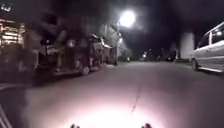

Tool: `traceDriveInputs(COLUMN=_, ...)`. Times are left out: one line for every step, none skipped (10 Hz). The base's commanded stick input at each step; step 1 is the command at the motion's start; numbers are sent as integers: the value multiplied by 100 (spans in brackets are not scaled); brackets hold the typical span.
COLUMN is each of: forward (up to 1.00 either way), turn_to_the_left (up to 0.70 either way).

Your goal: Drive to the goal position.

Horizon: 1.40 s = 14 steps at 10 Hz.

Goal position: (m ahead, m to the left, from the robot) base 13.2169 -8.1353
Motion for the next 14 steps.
traceDriveInputs(forward=70, turn_to_the_left=0)
traceDriveInputs(forward=70, turn_to_the_left=0)
traceDriveInputs(forward=70, turn_to_the_left=0)
traceDriveInputs(forward=70, turn_to_the_left=0)
traceDriveInputs(forward=70, turn_to_the_left=-6)
traceDriveInputs(forward=70, turn_to_the_left=-22)
traceDriveInputs(forward=70, turn_to_the_left=-35)
traceDriveInputs(forward=70, turn_to_the_left=-32)
traceDriveInputs(forward=70, turn_to_the_left=-19)
traceDriveInputs(forward=70, turn_to_the_left=0)
traceDriveInputs(forward=70, turn_to_the_left=0)
traceDriveInputs(forward=70, turn_to_the_left=-2)
traceDriveInputs(forward=70, turn_to_the_left=-35)
traceDriveInputs(forward=70, turn_to_the_left=-32)
